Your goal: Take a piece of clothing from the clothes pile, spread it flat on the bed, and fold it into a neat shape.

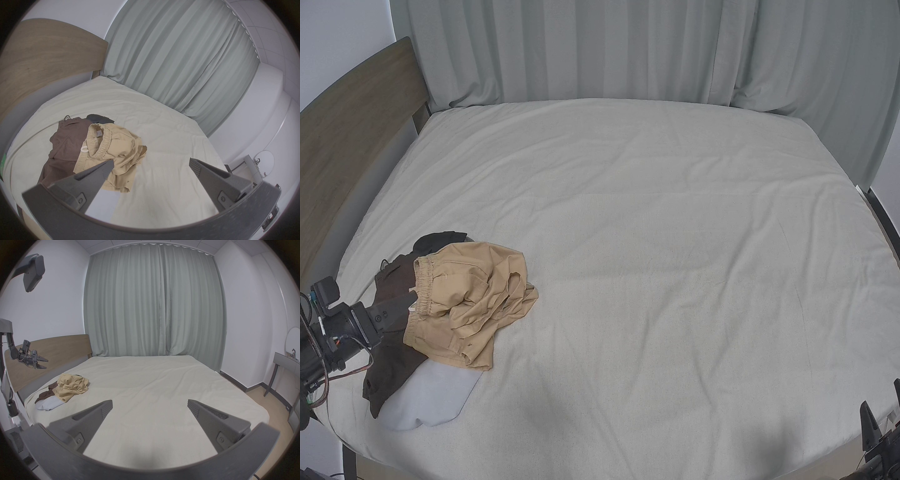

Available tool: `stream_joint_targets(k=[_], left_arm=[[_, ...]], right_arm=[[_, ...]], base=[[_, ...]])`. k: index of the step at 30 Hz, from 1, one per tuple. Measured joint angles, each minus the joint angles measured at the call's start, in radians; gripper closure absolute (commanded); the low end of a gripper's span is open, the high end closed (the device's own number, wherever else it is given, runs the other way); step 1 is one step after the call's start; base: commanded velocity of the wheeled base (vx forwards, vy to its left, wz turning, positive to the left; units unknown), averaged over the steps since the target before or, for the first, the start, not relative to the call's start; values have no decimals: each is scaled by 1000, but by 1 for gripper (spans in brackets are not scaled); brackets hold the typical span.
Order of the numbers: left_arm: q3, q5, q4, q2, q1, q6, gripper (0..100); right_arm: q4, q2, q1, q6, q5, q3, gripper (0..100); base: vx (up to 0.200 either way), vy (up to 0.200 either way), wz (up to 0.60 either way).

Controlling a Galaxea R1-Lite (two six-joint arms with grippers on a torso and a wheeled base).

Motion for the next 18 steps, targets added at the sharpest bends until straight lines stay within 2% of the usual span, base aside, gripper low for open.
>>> stream_joint_targets(k=[7, 18], left_arm=[[-1, -74, -127, 139, 76, 0, 0], [-15, -92, -320, 346, 120, -2, 0]], right_arm=[[0, 0, 0, 0, 0, 0, 0], [0, 0, 0, 0, 0, 0, 0]], base=[[0, 0, 0], [0, 0, 0]])
